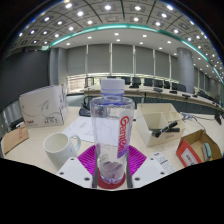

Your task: Pour water

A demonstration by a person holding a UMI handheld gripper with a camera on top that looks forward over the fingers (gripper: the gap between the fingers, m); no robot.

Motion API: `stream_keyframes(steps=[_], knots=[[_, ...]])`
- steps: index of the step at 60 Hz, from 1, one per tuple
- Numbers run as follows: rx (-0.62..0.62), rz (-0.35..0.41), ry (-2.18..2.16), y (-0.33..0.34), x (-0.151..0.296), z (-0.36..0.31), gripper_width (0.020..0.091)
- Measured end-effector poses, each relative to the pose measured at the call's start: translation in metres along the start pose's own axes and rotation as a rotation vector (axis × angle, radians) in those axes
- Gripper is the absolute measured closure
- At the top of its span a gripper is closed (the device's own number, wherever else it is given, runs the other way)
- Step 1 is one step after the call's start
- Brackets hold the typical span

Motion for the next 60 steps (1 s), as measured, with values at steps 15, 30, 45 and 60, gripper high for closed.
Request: stream_keyframes(steps=[15,30,45,60], knots=[[-0.003,-0.116,-0.049,0.006,-0.024,-0.002,0.0256],[-0.129,-0.211,-0.055,0.085,-0.019,-0.012,0.0248],[-0.232,-0.29,-0.048,0.21,-0.019,-0.078,0.0242],[-0.263,-0.315,-0.045,0.291,-0.03,-0.146,0.0245]])
Point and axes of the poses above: the point between the fingertips, and its own axes, seen from behind it with the camera up: z to the right, x up, y backward, against the way the camera looks, the point moved 1 cm from there along y, backward, against the way the camera looks, and after that the axes turned 10 degrees about -z, right-handed, at the moved point
